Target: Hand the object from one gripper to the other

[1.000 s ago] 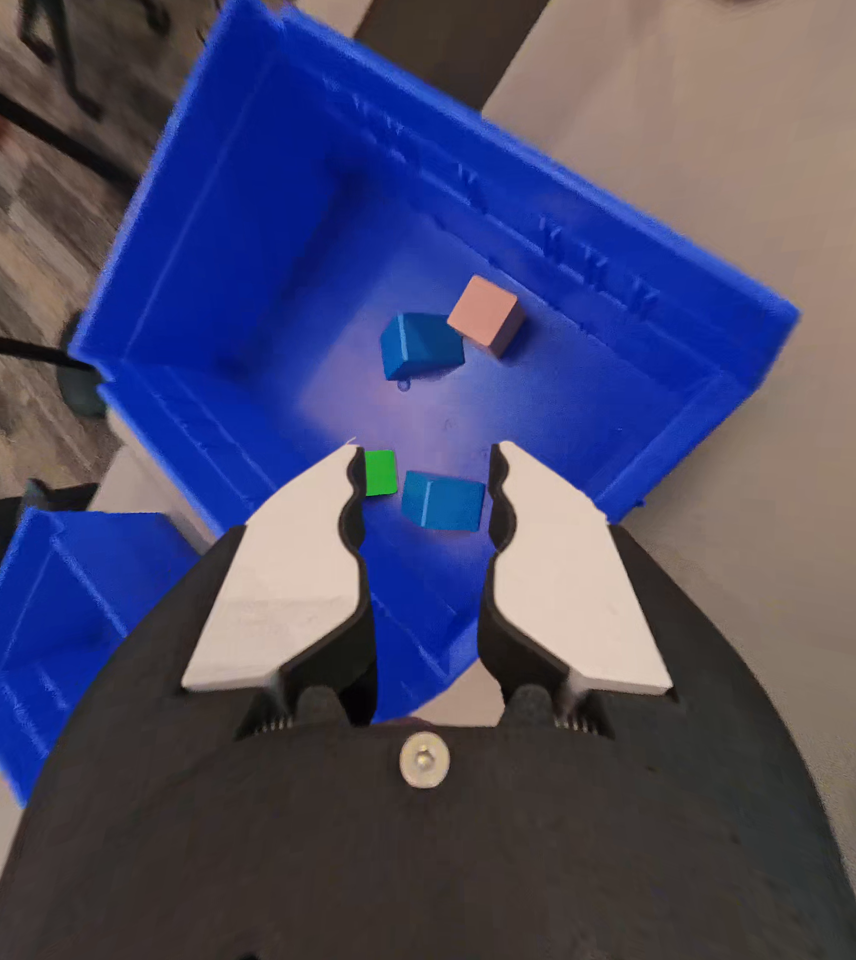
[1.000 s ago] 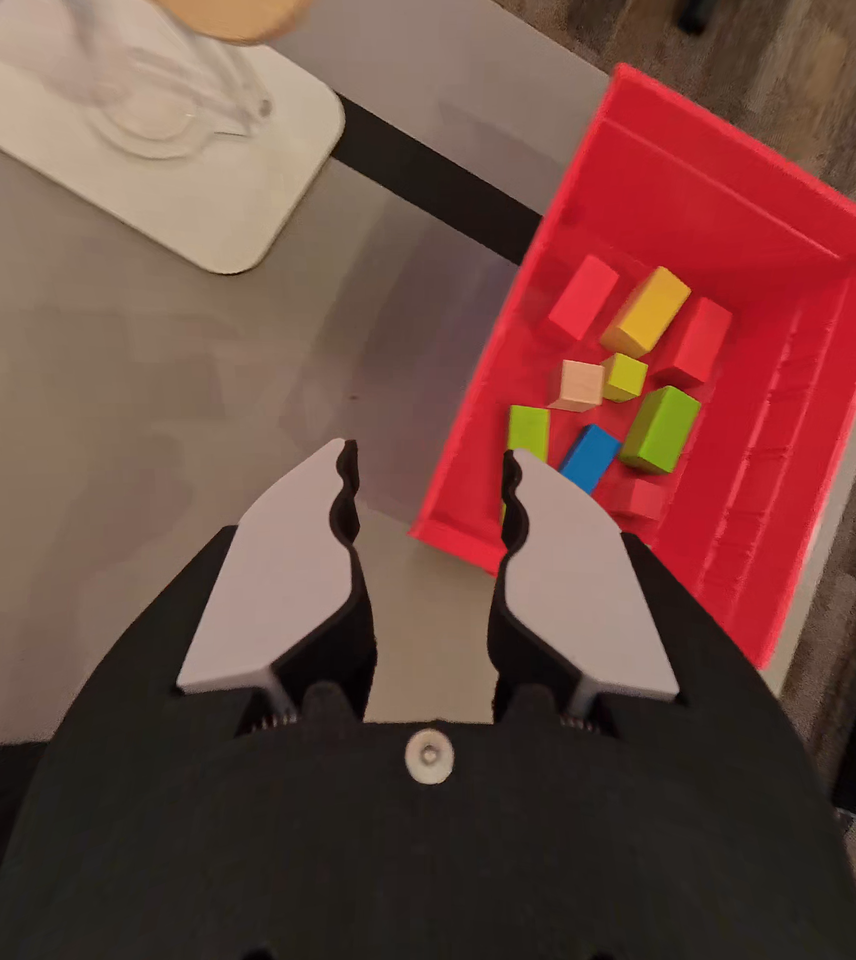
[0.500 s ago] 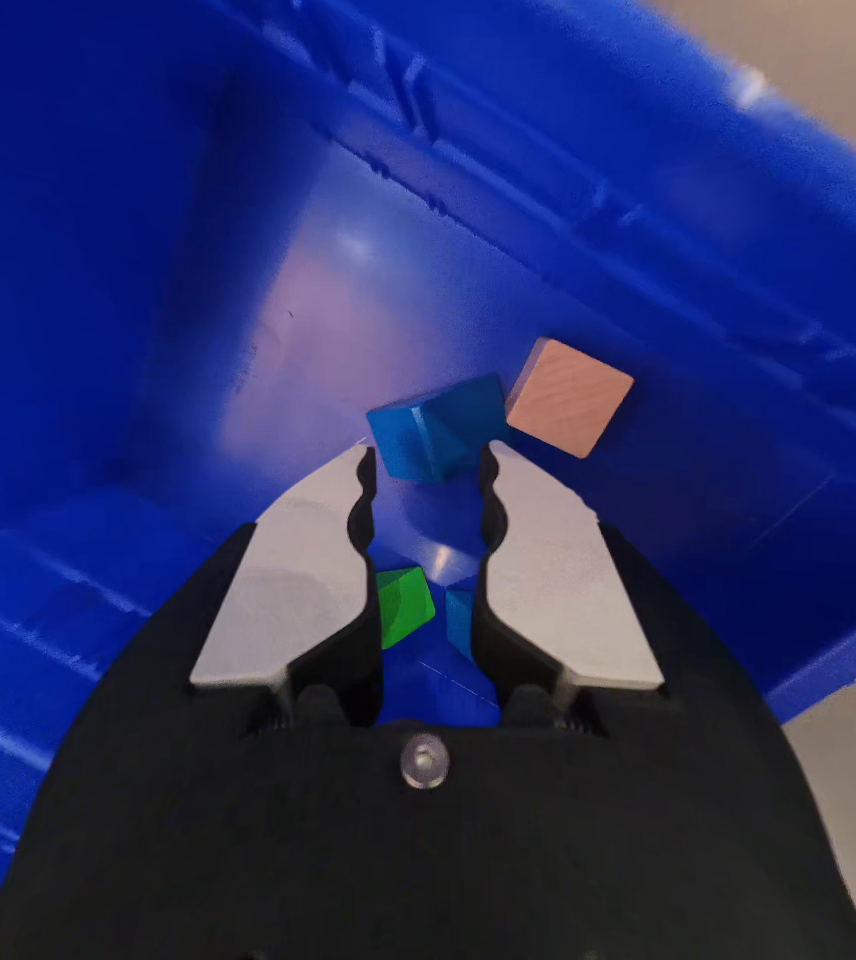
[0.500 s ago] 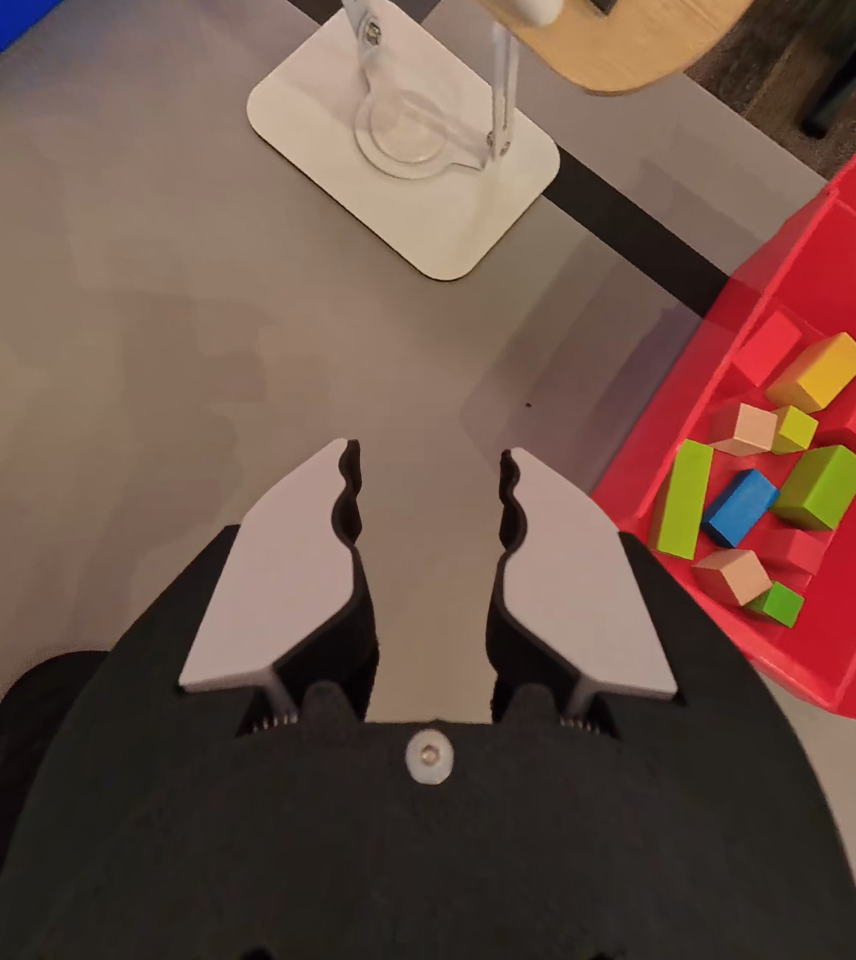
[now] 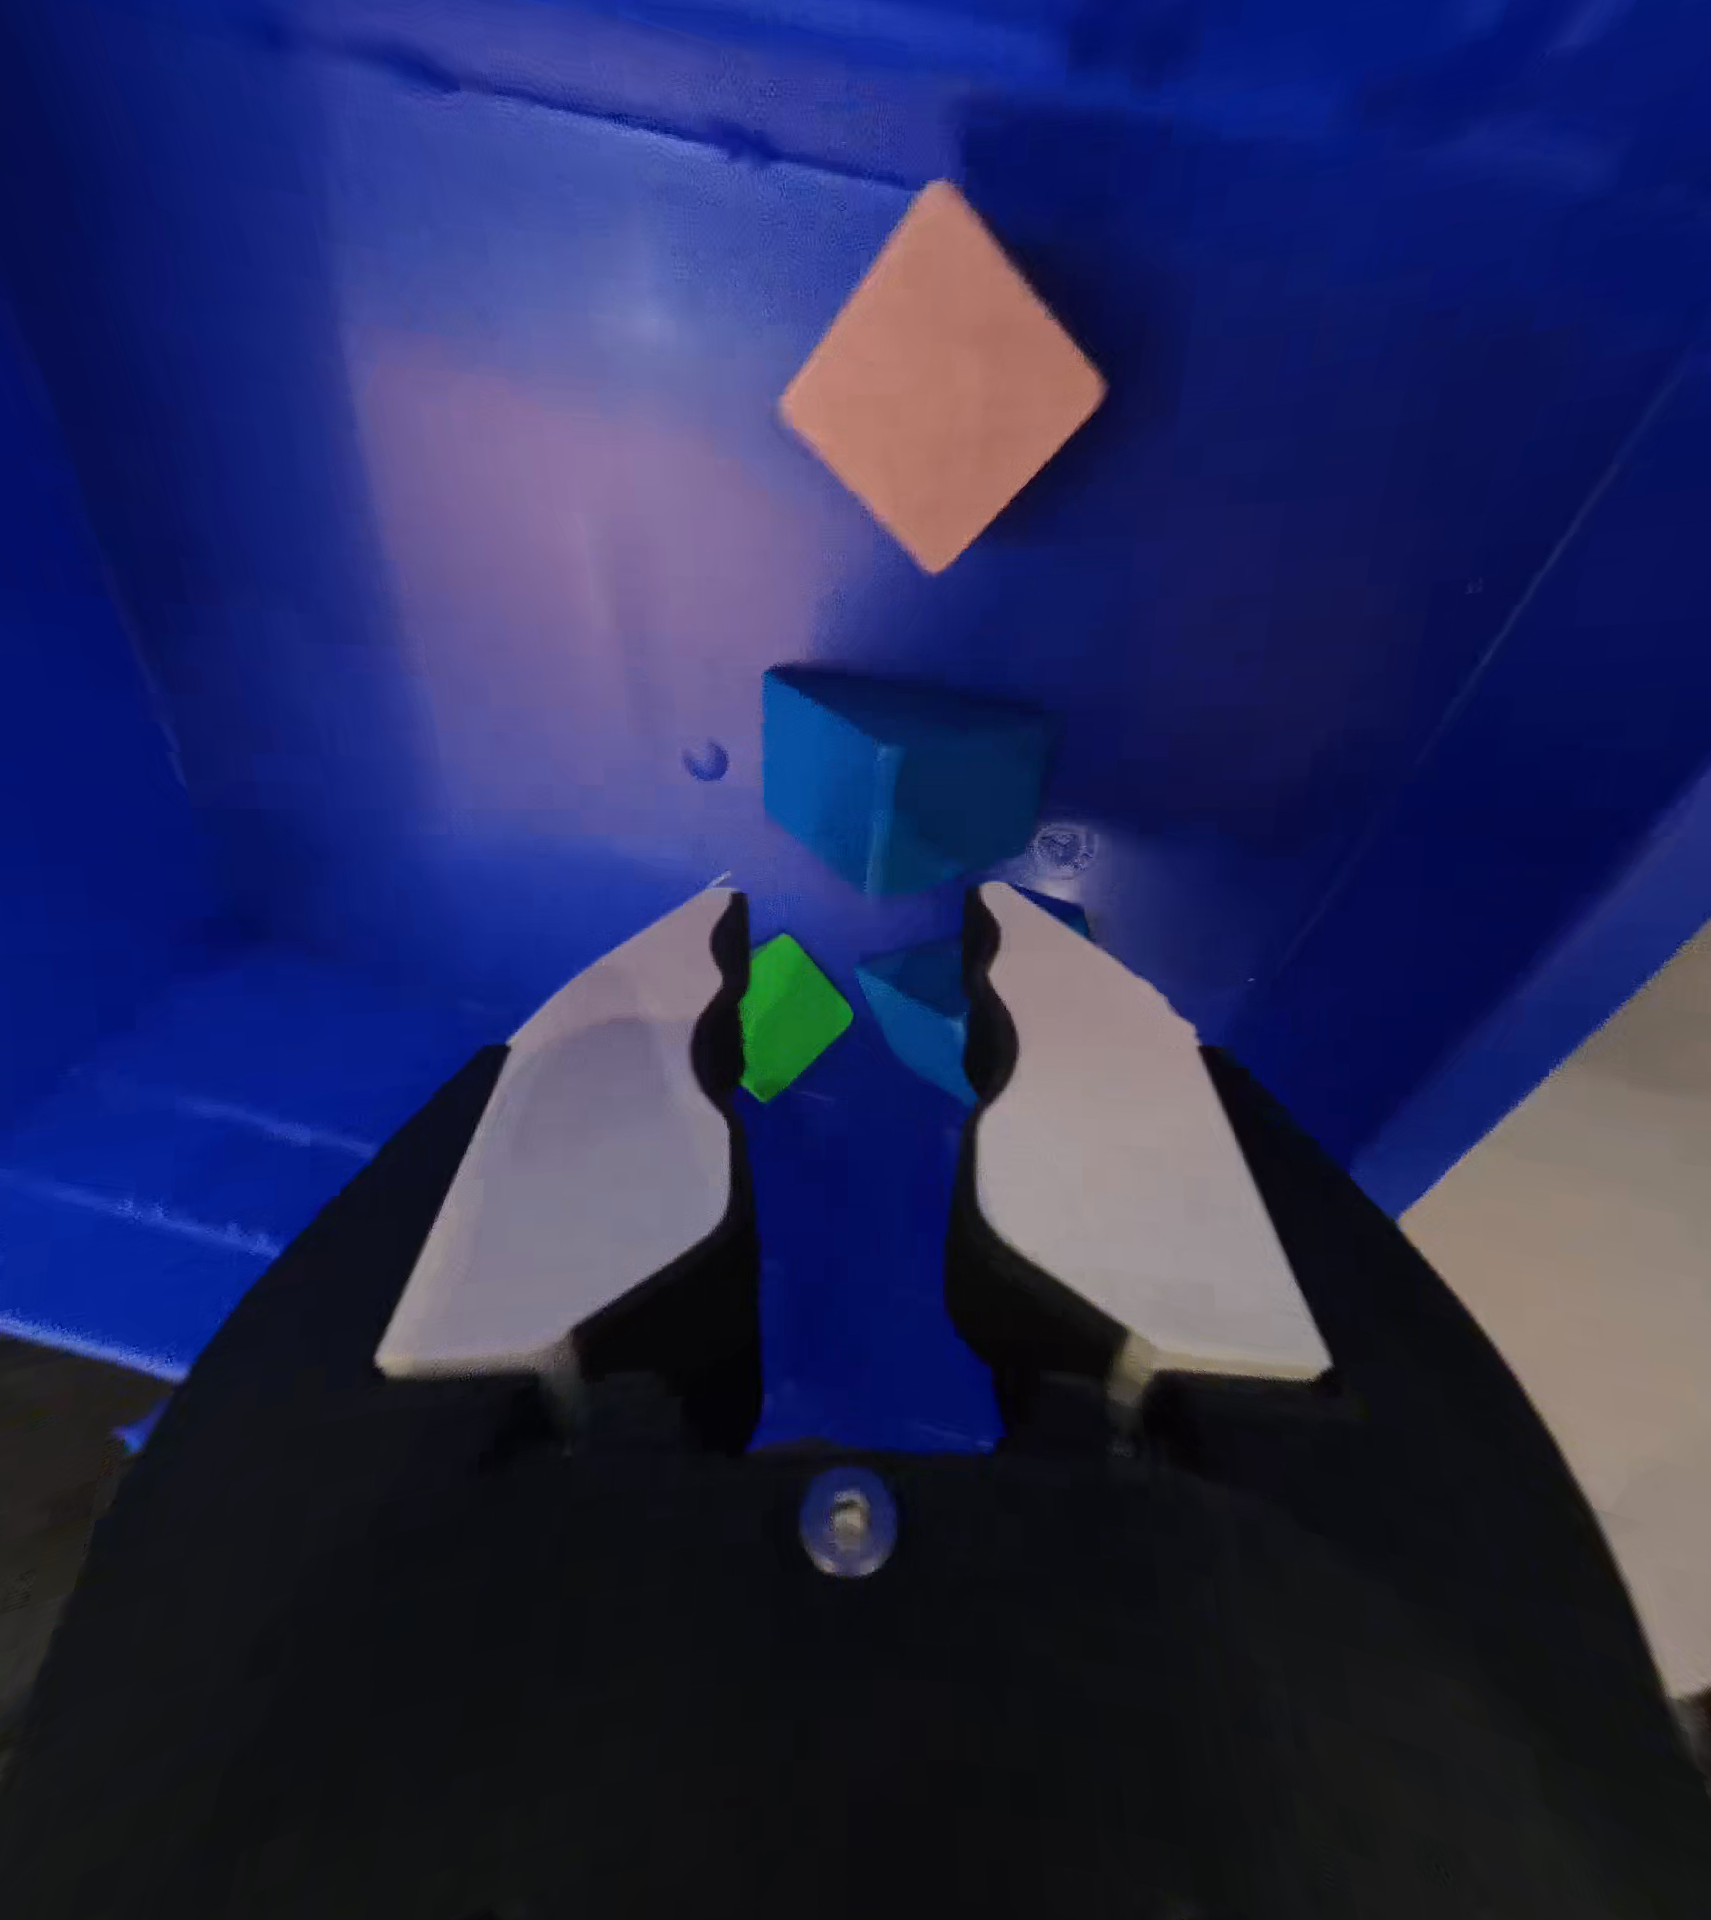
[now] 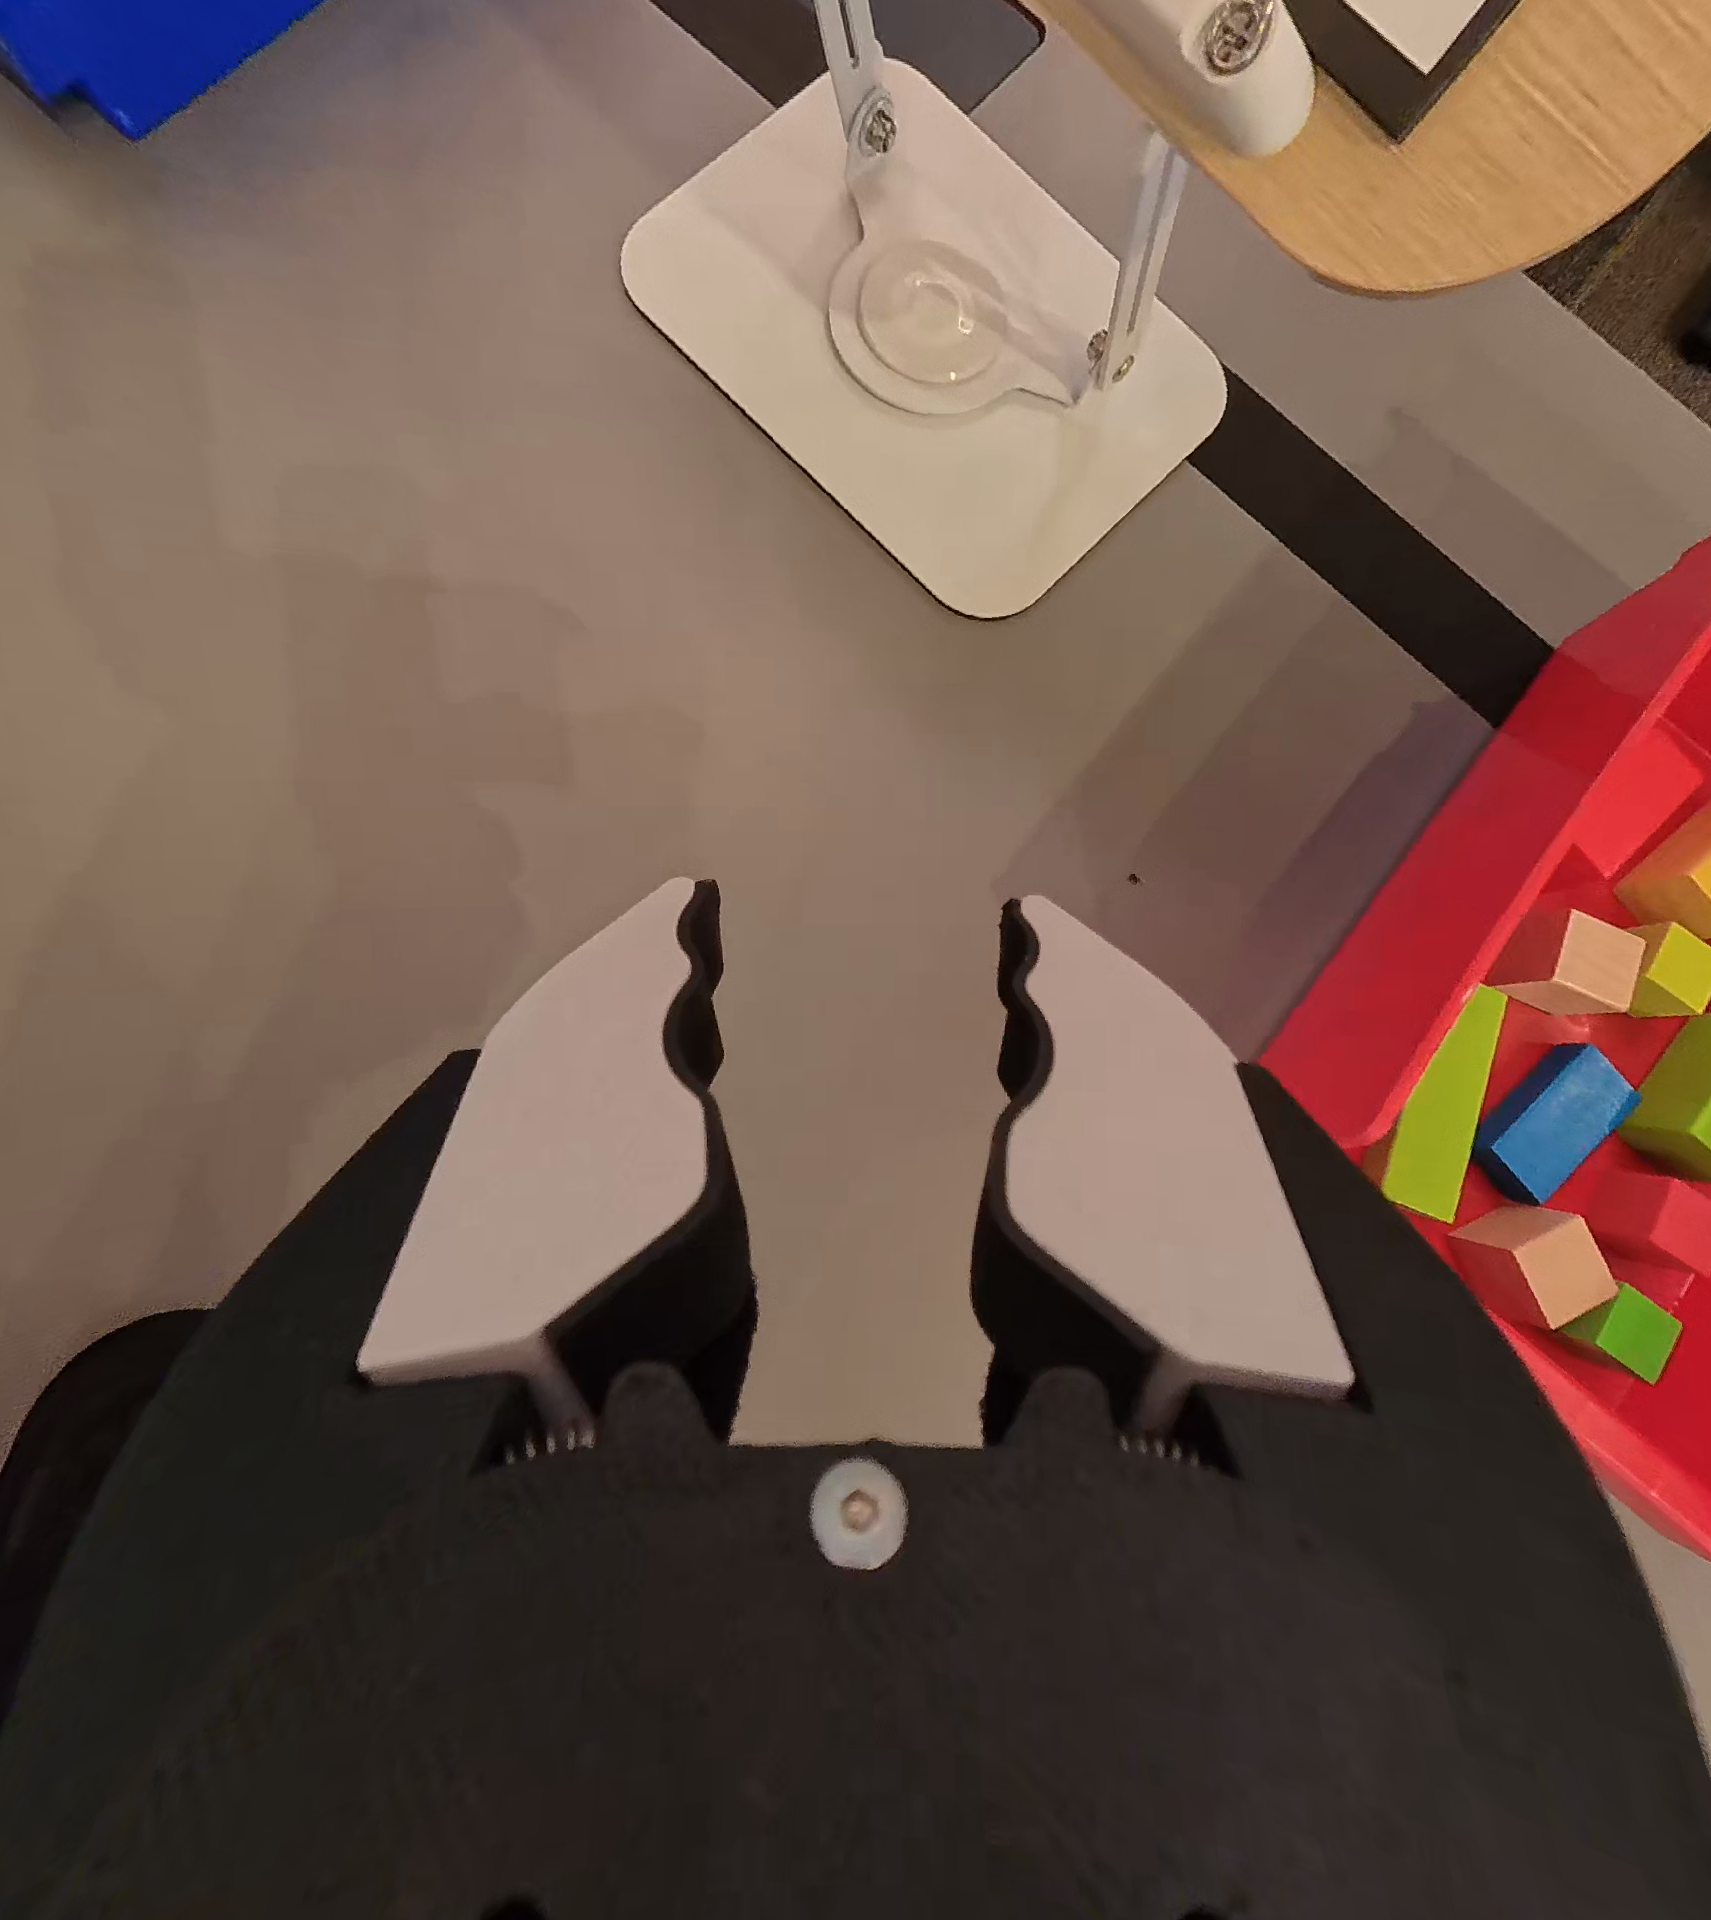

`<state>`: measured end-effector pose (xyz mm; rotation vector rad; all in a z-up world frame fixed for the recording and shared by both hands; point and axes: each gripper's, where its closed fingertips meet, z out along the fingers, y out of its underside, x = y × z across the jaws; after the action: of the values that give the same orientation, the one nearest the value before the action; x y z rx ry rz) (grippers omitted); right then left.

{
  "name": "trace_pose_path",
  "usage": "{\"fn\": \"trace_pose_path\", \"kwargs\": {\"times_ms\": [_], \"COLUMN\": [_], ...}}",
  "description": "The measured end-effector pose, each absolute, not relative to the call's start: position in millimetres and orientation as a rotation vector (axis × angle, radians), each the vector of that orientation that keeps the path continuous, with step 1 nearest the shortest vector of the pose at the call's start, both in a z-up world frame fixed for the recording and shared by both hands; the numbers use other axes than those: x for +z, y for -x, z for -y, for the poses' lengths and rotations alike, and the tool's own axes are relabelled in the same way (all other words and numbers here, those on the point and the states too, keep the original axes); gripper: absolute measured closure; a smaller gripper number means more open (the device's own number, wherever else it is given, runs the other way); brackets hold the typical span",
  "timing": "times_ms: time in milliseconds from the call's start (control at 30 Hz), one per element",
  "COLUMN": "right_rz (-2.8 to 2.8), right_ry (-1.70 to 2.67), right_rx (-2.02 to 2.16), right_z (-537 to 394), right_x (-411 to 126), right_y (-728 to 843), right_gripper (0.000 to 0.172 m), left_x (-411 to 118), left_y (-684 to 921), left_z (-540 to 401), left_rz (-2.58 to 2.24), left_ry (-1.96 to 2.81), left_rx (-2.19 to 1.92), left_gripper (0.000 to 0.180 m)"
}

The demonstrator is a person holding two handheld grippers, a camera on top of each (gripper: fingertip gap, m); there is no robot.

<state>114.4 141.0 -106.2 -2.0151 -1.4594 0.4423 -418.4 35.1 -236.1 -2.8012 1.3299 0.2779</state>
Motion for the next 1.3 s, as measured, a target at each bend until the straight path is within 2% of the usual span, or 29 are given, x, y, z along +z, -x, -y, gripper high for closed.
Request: {"fn": "trace_pose_path", "kwargs": {"times_ms": [67, 267, 333, 400, 467, 533, 600, 800, 833, 933, 967, 1000, 1033, 1300], "right_rz": [1.459, 1.474, 1.478, 1.482, 1.488, 1.492, 1.496, 1.517, 1.522, 1.532, 1.532, 1.532, 1.532, 1.541], "right_ry": [2.005, 1.974, 1.97, 1.965, 1.961, 1.958, 1.954, 1.937, 1.934, 1.93, 1.928, 1.925, 1.922, 1.834], "right_rx": [0.464, 0.487, 0.49, 0.496, 0.507, 0.509, 0.514, 0.521, 0.523, 0.526, 0.528, 0.533, 0.537, 0.608], "right_z": [-138, -130, -127, -124, -121, -120, -119, -115, -113, -112, -111, -111, -110, -97], "right_x": [-106, -105, -106, -107, -109, -111, -112, -116, -116, -120, -120, -120, -120, -109], "right_y": [-112, -108, -109, -109, -109, -109, -108, -107, -107, -105, -104, -103, -102, -83], "right_gripper": [0.122, 0.122, 0.122, 0.122, 0.122, 0.122, 0.122, 0.122, 0.122, 0.122, 0.122, 0.122, 0.122, 0.122], "left_x": [-232, -241, -248, -257, -267, -269, -268, -267, -267, -271, -271, -271, -270, -258], "left_y": [414, 407, 404, 398, 396, 396, 392, 390, 388, 389, 389, 388, 388, 392], "left_z": [-32, -35, -33, -30, -28, -34, -38, -41, -39, -38, -38, -38, -39, -40], "left_rz": [-1.114, -0.563, -0.437, -0.368, -0.283, -0.268, -0.276, -0.646, -0.682, -0.627, -0.623, -0.618, -0.604, -0.501], "left_ry": [2.84, 2.901, 2.917, 2.943, 2.974, 2.947, 2.945, 2.932, 2.936, 2.98, 2.983, 2.984, 2.98, 2.832], "left_rx": [0.166, 0.024, -0.012, -0.071, -0.095, -0.072, -0.096, -0.01, -0.017, -0.033, -0.024, -0.026, -0.019, -0.035], "left_gripper": [0.123, 0.124, 0.124, 0.116, 0.119, 0.122, 0.134, 0.136, 0.135, 0.111, 0.112, 0.12, 0.137, 0.139]}}
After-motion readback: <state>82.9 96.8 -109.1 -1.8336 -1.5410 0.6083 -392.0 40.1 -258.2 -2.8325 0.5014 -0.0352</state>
